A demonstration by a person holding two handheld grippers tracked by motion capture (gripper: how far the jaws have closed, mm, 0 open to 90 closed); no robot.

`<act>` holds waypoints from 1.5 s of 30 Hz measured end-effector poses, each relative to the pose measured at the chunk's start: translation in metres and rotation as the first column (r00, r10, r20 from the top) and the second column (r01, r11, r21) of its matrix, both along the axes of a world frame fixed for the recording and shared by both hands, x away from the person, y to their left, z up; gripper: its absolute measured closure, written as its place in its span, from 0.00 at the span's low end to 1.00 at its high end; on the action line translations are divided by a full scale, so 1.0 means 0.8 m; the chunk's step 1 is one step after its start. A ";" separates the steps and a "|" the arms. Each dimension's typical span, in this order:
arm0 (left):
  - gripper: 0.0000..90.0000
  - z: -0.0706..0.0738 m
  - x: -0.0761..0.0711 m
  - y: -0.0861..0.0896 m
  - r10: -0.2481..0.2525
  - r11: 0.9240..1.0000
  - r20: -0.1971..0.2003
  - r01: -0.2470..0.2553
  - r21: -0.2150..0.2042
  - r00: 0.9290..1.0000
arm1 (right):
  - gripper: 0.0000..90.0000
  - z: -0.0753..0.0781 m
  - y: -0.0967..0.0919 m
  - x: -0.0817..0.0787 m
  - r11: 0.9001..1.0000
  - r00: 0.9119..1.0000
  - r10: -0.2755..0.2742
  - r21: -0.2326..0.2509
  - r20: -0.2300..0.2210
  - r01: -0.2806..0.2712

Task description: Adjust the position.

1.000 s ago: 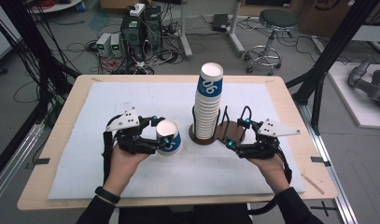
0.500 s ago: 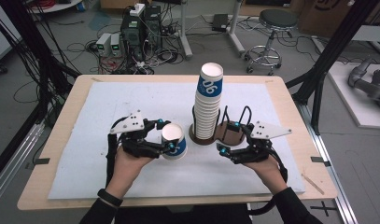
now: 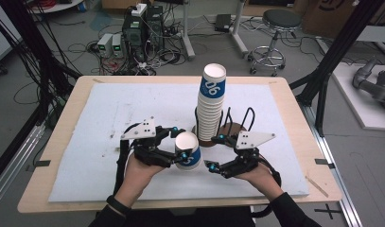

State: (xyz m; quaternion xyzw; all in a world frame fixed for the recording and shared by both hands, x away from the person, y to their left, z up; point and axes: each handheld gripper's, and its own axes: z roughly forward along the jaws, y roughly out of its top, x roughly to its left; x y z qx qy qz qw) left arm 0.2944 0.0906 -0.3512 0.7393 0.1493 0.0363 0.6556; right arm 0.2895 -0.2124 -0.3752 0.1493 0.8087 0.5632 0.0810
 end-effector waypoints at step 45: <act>0.32 0.017 -0.010 -0.053 -0.165 0.897 -0.013 0.155 0.415 0.986 | 0.22 -0.005 0.046 -0.011 0.917 0.988 0.150 -0.369 -0.027 -0.150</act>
